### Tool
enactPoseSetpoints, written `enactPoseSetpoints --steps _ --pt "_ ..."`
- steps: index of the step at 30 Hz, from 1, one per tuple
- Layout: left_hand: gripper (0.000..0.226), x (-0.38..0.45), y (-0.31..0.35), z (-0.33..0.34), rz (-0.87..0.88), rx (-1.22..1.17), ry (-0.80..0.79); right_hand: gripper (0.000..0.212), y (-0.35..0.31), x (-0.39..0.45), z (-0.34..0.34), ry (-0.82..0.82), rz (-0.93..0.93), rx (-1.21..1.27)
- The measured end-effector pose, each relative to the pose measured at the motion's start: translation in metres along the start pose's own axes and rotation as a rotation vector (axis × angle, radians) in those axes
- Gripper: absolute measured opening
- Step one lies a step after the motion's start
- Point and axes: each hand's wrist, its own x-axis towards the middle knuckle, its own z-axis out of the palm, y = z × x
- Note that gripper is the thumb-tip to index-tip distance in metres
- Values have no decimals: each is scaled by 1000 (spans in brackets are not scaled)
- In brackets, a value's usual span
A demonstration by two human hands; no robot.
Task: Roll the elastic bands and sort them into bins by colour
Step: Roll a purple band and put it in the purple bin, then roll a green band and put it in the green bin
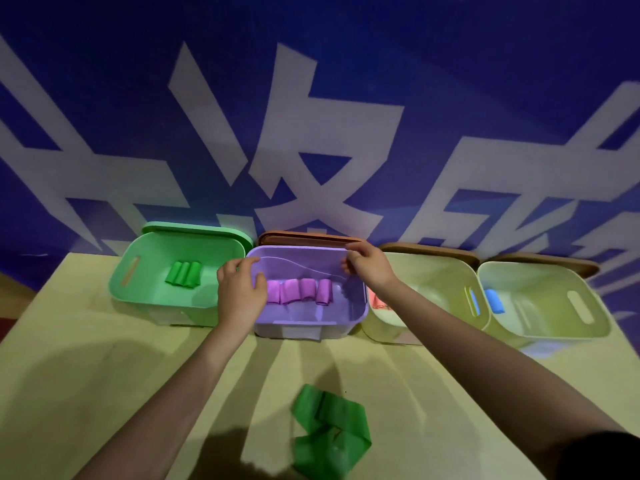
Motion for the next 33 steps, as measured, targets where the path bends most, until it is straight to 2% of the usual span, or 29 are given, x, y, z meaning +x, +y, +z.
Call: enactPoseSetpoints --steps 5,10,15,19,25,30,33 --pt "33 -32 20 -4 137 -59 -2 22 2 -39 -18 80 -105 92" --pt "29 -70 27 -2 222 -120 -74 20 16 -87 -33 99 -177 116" --pt "29 -116 22 10 178 -165 -169 21 60 -132 -32 68 -166 91" --pt "21 -154 0 35 112 -213 -264 21 110 -168 -20 -1 -59 60" --pt "19 -186 -38 69 -62 -122 -437 15 170 -179 -8 -118 106 -167" --pt "22 -188 -49 84 -140 -49 -545 18 181 -164 6 -178 117 -493" --pt "23 -185 -47 91 -165 -29 -569 34 182 -154 16 -165 134 -658"
